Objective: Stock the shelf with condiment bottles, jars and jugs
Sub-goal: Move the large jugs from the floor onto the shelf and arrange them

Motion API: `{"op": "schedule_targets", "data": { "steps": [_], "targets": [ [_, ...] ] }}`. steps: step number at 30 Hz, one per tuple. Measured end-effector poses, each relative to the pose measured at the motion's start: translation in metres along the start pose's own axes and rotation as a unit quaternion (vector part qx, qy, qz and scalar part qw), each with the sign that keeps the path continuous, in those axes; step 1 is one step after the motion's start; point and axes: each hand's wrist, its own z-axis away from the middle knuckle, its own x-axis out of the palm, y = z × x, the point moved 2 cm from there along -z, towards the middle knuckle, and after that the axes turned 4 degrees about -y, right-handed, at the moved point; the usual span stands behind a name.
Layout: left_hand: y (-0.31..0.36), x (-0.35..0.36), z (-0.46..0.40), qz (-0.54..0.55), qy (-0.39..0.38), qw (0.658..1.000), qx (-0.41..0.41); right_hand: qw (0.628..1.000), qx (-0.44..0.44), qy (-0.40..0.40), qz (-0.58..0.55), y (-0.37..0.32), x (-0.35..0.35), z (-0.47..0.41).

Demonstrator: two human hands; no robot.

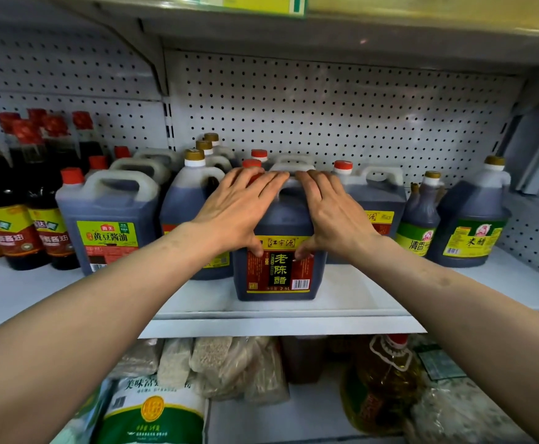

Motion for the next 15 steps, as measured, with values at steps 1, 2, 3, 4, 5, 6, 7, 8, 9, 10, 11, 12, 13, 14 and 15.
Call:
{"op": "schedule_targets", "data": {
  "steps": [1, 2, 3, 4, 5, 6, 7, 8, 9, 10, 11, 12, 13, 14, 15],
  "targets": [
    [-0.001, 0.002, -0.003, -0.003, -0.001, 1.000, -0.002, 1.000, 0.002, 0.001, 0.002, 0.002, 0.002, -0.003],
    [-0.002, 0.004, -0.006, -0.005, -0.001, 1.000, -0.003, 1.000, 0.003, 0.002, 0.003, 0.003, 0.004, -0.007],
    [-0.003, 0.006, -0.009, -0.006, -0.001, 1.000, -0.006, 1.000, 0.005, 0.003, 0.003, 0.005, 0.007, -0.010],
    [-0.004, 0.008, -0.013, -0.007, -0.001, 1.000, -0.008, 1.000, 0.007, 0.005, 0.001, 0.006, 0.009, -0.014],
    [-0.005, 0.010, -0.016, -0.009, -0.003, 1.000, -0.012, 1.000, 0.008, 0.006, -0.003, 0.008, 0.011, -0.017],
    [-0.006, 0.012, -0.019, -0.011, -0.005, 1.000, -0.015, 1.000, 0.008, 0.006, -0.006, 0.010, 0.014, -0.020],
    [-0.006, 0.014, -0.022, -0.012, -0.006, 1.000, -0.018, 1.000, 0.008, 0.007, -0.010, 0.012, 0.016, -0.024],
    [-0.007, 0.016, -0.025, -0.013, -0.008, 1.000, -0.021, 1.000, 0.007, 0.008, -0.013, 0.014, 0.018, -0.027],
    [-0.008, 0.018, -0.029, -0.015, -0.009, 1.000, -0.023, 1.000, 0.006, 0.009, -0.014, 0.015, 0.021, -0.031],
    [-0.010, 0.019, -0.032, -0.016, -0.010, 1.000, -0.025, 1.000, 0.005, 0.011, -0.015, 0.017, 0.023, -0.034],
    [-0.011, 0.021, -0.035, -0.019, -0.012, 0.999, -0.026, 1.000, 0.004, 0.012, -0.014, 0.018, 0.026, -0.038],
    [-0.013, 0.022, -0.038, -0.021, -0.016, 0.999, -0.028, 1.000, 0.005, 0.013, -0.013, 0.019, 0.028, -0.042],
    [-0.014, 0.023, -0.041, -0.024, -0.020, 0.999, -0.032, 1.000, 0.007, 0.010, -0.014, 0.020, 0.030, -0.046],
    [-0.015, 0.024, -0.043, -0.027, -0.022, 0.999, -0.034, 1.000, 0.010, 0.007, -0.018, 0.021, 0.032, -0.049],
    [-0.017, 0.026, -0.045, -0.032, -0.023, 0.999, -0.035, 1.000, 0.010, 0.004, -0.024, 0.023, 0.034, -0.051]
  ]
}}
